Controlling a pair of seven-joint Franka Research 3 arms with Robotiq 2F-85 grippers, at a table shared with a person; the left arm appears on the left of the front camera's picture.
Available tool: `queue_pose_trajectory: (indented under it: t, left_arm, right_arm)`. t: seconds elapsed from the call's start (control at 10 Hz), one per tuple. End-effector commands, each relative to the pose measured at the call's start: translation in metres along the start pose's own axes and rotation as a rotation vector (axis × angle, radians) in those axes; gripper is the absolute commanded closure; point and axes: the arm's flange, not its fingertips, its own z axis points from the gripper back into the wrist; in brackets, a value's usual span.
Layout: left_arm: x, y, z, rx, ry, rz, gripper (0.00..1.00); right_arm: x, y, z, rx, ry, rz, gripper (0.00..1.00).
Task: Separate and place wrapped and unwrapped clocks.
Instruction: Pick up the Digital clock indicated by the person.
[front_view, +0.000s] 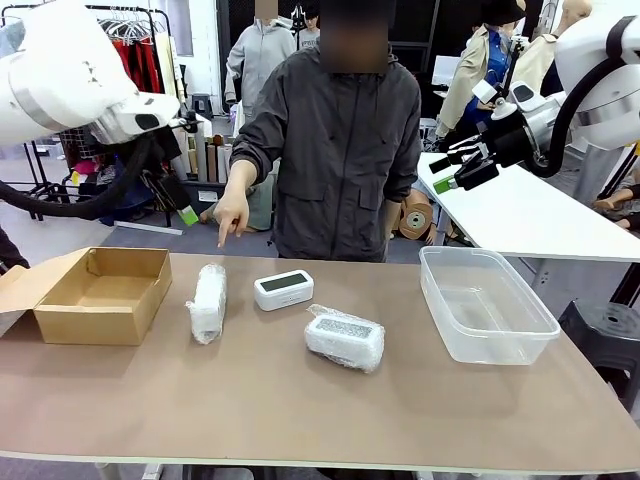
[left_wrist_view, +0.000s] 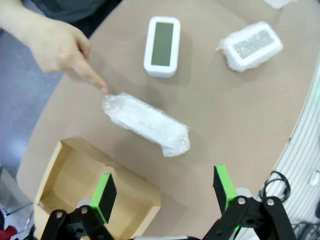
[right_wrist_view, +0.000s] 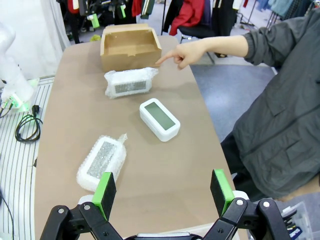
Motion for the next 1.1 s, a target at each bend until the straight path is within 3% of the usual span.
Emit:
queue_pose_trajectory:
  t: [0.0,0.5,0.6,0.8,1.0]
  left_arm:
    - [-0.003,0.007,0.009,-0.001,-0.018,0.005,0.00]
    - [-0.002,0.007,0.006,0.006,-0.010,0.011,0.00]
    - [0.010,-0.001,-0.006,0.093,0.264,0.211,0.00]
    - [0.031,-0.017,-0.017,0.164,0.388,0.473,0.00]
    - [0.047,-0.021,-0.036,0.231,0.503,0.621,0.00]
  right_arm:
    - [0.002,0.000,0.001,-0.004,-0.001,0.003,0.00]
    - [0.002,0.000,0.001,-0.004,-0.001,0.003,0.00]
    - [0.002,0.000,0.001,-0.004,-0.001,0.003,0.00]
    - [0.002,0.000,0.001,-0.004,-0.001,0.003,0.00]
    - [0.002,0.000,0.001,-0.004,-0.001,0.003,0.00]
